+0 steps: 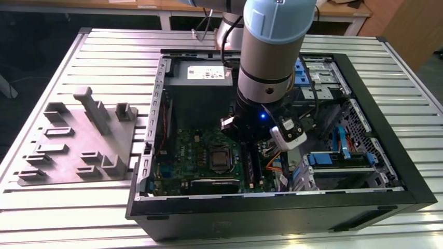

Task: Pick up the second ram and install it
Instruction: 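Insert the second ram into the second slot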

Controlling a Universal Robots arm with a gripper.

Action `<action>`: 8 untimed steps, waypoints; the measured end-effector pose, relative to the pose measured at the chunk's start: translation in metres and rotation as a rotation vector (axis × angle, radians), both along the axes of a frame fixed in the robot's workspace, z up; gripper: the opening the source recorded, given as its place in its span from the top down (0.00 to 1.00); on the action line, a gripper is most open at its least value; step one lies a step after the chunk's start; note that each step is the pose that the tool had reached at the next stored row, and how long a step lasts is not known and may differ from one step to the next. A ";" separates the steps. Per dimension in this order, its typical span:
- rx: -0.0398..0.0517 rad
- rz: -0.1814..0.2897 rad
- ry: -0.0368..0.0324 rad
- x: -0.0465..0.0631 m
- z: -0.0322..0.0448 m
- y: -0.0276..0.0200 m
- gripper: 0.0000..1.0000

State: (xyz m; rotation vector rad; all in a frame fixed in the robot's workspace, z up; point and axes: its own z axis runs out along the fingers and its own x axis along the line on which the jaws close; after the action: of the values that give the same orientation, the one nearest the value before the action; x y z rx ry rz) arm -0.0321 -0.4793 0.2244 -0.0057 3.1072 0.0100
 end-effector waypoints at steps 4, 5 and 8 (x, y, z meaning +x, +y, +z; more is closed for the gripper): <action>0.0025 0.000 -0.0005 0.000 0.0012 0.0002 0.89; 0.0021 0.000 -0.0003 0.000 0.0020 0.0002 0.89; 0.0018 0.000 0.0000 0.000 0.0028 0.0000 0.89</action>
State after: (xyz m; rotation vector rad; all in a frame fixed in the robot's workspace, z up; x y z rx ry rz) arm -0.0321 -0.4793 0.2272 -0.0057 3.1072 0.0128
